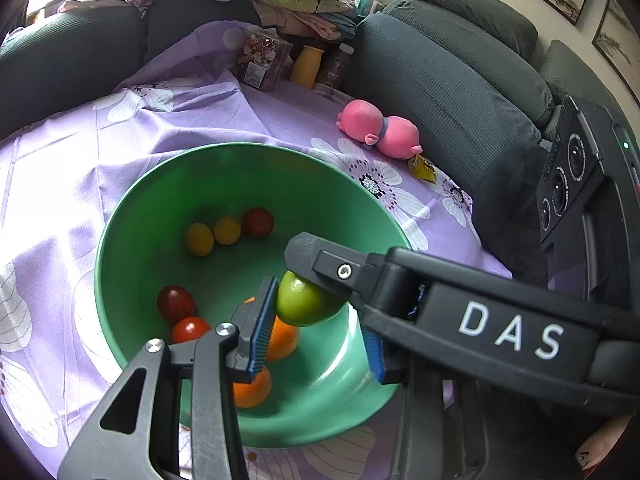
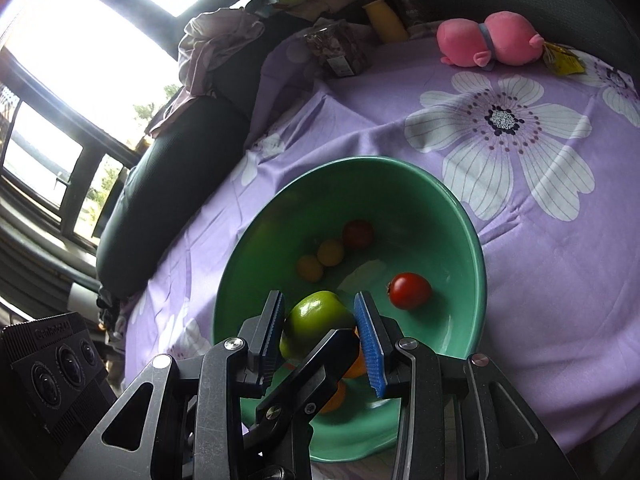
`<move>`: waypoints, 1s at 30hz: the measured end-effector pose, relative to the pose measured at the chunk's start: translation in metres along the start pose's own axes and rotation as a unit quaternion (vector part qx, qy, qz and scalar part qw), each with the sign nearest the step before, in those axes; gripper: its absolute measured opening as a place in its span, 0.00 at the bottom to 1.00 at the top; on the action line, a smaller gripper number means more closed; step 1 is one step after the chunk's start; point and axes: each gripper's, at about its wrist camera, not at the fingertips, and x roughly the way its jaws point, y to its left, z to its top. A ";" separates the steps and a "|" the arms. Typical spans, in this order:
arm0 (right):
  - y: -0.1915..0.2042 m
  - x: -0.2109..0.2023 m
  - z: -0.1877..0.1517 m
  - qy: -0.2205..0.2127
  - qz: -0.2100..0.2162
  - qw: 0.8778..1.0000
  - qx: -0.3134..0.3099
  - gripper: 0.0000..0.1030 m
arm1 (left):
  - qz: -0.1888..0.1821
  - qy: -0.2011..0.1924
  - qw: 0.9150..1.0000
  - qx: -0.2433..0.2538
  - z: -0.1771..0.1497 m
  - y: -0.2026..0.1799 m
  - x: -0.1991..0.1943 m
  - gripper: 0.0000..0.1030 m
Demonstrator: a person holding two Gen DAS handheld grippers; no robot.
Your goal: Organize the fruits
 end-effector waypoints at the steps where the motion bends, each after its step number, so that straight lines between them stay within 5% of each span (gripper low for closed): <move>1: 0.000 0.001 0.000 0.001 -0.001 1.000 0.000 0.39 | -0.001 0.000 1.000 -0.001 0.000 0.001 0.000 0.37; 9: -0.001 -0.002 0.000 -0.013 -0.008 1.000 0.011 0.39 | 0.020 0.003 1.000 -0.021 -0.001 0.007 -0.010 0.49; 13: 0.001 -0.013 0.000 -0.039 -0.032 0.999 0.006 0.39 | 0.043 -0.009 0.999 -0.015 0.002 0.005 -0.028 0.64; 21: 0.017 -0.032 -0.003 -0.074 -0.067 0.995 -0.026 0.39 | 0.116 -0.039 0.992 0.010 0.001 0.003 -0.069 0.68; 30: 0.038 -0.041 -0.009 -0.091 -0.092 0.989 -0.064 0.39 | 0.132 -0.043 0.990 0.023 -0.011 0.005 -0.085 0.69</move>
